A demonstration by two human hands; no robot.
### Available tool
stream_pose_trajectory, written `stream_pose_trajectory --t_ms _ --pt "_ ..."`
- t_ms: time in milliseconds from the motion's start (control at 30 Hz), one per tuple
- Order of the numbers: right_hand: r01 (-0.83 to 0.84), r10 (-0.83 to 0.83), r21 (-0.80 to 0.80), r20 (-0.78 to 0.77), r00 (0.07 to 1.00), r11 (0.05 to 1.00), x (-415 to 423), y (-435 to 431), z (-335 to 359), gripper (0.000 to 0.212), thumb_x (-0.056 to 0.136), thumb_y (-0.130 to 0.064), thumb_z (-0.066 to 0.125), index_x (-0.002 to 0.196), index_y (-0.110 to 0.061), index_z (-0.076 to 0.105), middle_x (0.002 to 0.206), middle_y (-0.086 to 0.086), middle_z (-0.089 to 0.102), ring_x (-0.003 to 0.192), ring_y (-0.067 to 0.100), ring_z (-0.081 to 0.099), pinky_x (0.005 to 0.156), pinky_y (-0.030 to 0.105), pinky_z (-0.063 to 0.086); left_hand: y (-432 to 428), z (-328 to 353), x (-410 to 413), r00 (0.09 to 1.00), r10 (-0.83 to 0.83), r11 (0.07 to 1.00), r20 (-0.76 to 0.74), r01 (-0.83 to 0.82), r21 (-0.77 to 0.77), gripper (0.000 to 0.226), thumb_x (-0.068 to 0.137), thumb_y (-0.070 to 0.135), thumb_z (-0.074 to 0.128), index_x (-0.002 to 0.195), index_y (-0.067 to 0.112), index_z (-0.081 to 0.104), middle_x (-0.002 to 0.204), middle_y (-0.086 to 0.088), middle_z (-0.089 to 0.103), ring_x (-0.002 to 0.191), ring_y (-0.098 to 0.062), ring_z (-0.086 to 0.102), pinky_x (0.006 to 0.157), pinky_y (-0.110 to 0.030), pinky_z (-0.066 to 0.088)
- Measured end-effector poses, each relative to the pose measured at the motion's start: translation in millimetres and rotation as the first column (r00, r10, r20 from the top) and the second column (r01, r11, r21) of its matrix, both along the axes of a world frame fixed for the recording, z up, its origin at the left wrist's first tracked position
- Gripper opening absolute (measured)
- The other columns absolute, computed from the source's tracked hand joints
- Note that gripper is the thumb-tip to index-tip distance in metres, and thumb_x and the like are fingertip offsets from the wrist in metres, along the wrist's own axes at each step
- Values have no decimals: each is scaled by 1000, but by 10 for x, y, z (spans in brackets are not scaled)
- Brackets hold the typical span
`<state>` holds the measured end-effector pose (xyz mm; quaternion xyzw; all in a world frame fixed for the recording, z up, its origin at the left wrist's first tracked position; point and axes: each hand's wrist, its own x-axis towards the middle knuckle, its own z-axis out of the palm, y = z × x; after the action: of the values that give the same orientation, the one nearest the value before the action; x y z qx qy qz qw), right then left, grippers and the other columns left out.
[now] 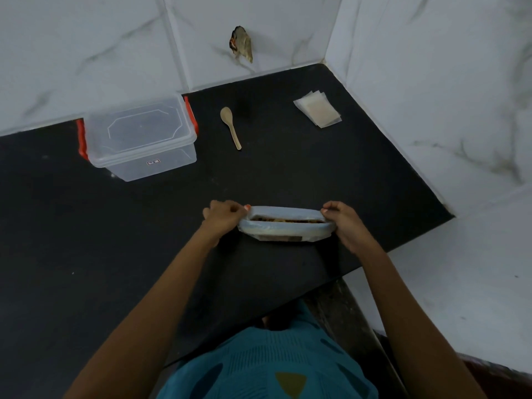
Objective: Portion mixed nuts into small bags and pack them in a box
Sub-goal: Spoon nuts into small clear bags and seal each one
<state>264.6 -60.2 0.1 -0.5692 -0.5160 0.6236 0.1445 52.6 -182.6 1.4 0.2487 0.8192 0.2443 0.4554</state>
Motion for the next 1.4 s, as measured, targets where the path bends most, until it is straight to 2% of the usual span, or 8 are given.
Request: stream_pose_trajectory --t_ms 133,300,500,667,833,1000,1233,1400 --pt "-23 -4 179 146 989 984 47 -119 45 19 89 -17 57 108 -15 52 103 2 52 96 14 49 69 21 39 -116 -8 46 989 130 987 75 -137 85 24 92 37 52 97 14 55 92 -6 58 75 -12 55 71 -27 49" --pt "23 -52 114 259 964 993 188 -191 125 21 87 -22 62 104 -10 57 95 5 58 82 14 56 76 28 47 -190 7 97 975 193 974 108 -204 102 20 92 30 54 90 11 60 81 -5 60 72 -12 59 85 -33 53" --pt "22 -27 20 318 948 1000 191 -173 159 9 87 -13 59 91 -7 64 83 7 60 72 12 57 72 26 50 -188 98 133 954 217 965 206 -242 104 19 93 16 51 107 5 60 86 -7 59 73 -12 58 67 -23 52" --pt "142 -119 -293 94 988 946 241 -94 282 8 89 -6 52 84 -8 58 80 7 59 74 13 56 62 21 48 -203 128 131 594 476 814 649 -576 -70 7 92 10 52 96 8 57 92 -8 59 82 -16 58 72 -28 51" --pt "209 -322 -536 -124 939 818 273 -131 217 16 91 -4 46 78 -9 54 83 5 55 77 13 51 52 17 52 -258 115 154 286 486 691 826 -704 -163 7 91 7 53 90 7 60 83 -9 65 84 -16 60 81 -30 49" --pt "221 -374 -589 -149 916 777 272 -219 200 6 88 -7 50 90 -10 54 94 6 56 87 18 53 75 33 46 -241 185 224 402 454 772 795 -623 -126 27 83 -8 53 97 14 59 101 -9 59 94 -19 57 89 -34 45" --pt "253 -304 -344 -102 947 904 216 -345 181 13 90 -1 50 96 -11 56 96 6 58 89 16 57 83 31 47 -178 181 303 522 459 778 719 -627 -41 24 85 -5 55 102 12 56 109 -10 58 97 -21 58 85 -35 48" --pt "223 -211 -252 76 975 942 241 -359 158 23 88 -10 58 109 -2 54 105 12 57 91 18 57 80 28 50 -166 158 386 496 489 739 718 -673 -38 42 85 -14 48 124 1 48 125 -19 51 115 -31 54 86 -38 50"
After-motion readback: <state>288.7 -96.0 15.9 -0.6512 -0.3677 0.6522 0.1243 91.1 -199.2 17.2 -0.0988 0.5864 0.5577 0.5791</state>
